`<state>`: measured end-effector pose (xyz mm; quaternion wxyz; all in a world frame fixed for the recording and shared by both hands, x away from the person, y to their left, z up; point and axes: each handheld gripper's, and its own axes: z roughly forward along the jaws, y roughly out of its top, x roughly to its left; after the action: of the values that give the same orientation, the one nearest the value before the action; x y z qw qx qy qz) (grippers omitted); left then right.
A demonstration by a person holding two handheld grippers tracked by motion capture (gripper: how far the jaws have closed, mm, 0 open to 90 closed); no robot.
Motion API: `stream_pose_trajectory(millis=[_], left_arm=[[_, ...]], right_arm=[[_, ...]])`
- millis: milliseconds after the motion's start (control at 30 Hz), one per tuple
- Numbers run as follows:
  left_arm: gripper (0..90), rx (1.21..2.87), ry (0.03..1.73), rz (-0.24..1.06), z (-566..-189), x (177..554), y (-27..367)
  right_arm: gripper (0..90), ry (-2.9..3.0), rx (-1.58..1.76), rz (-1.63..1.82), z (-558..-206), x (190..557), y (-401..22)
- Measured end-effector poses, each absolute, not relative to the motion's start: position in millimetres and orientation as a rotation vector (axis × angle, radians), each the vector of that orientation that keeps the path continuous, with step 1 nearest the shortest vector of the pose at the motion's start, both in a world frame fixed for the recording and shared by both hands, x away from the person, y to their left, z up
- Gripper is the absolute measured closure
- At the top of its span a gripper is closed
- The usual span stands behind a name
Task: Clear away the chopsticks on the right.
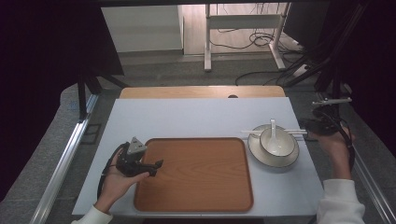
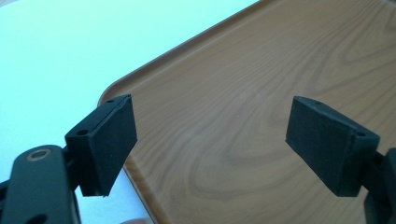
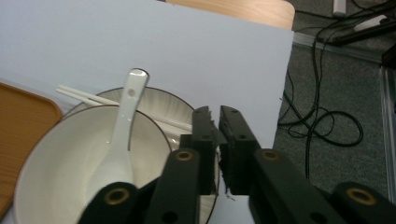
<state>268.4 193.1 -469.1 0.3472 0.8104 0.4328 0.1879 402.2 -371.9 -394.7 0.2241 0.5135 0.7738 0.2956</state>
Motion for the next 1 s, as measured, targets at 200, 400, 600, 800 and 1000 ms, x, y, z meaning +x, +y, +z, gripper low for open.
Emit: stream_pose_trajectory(millis=[200, 400, 600, 800, 1000], left_arm=[[16.2, 2.106, 1.118, 0.476, -469.8, 268.3, 192.0], [16.2, 2.103, 1.112, 0.479, -468.2, 267.5, 192.0], [16.2, 2.108, 1.119, 0.481, -469.3, 268.1, 192.1], [16.3, 2.108, 1.121, 0.489, -468.7, 267.5, 192.7], [16.3, 2.103, 1.129, 0.496, -466.7, 267.5, 193.3]], right_arm=[[89.6, 2.155, 1.453, 0.759, -408.0, 411.6, -375.5], [89.6, 2.192, 1.455, 0.665, -422.4, 429.0, -375.1], [89.7, 2.237, 1.455, 0.605, -436.1, 443.8, -371.1], [89.7, 2.245, 1.430, 0.577, -442.6, 453.0, -367.8], [89.7, 2.268, 1.430, 0.544, -452.7, 462.9, -364.2]])
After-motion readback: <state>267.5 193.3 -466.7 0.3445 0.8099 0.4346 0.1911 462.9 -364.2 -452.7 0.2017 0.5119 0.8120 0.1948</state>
